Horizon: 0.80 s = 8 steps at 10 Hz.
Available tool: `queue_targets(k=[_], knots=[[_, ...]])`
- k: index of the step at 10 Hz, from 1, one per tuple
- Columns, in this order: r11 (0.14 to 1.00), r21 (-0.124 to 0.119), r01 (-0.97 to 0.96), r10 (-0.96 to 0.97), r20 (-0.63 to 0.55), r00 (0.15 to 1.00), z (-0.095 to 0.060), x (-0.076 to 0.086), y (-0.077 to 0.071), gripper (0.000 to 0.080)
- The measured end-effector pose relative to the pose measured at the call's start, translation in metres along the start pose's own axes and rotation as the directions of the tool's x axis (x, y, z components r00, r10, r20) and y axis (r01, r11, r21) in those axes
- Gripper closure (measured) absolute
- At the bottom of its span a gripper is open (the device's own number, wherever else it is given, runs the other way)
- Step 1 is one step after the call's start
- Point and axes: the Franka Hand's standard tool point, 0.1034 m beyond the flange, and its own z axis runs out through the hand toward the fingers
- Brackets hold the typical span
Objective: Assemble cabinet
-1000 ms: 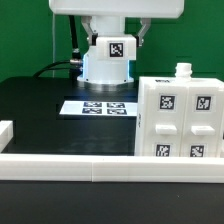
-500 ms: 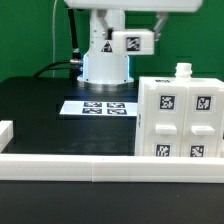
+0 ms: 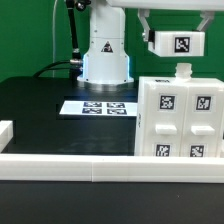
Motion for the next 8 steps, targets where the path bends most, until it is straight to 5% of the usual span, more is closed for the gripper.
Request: queue_targets(k=[2,8], knots=[[1.0,-0.006,0.025,-0.025,0.017,1.0,0.0036,0.0142,-0.0025,0.0239],[0.999,-0.009,0.033,-0.033,0.02,0.999,0.0085,0.0159,-0.0096,0.0239]])
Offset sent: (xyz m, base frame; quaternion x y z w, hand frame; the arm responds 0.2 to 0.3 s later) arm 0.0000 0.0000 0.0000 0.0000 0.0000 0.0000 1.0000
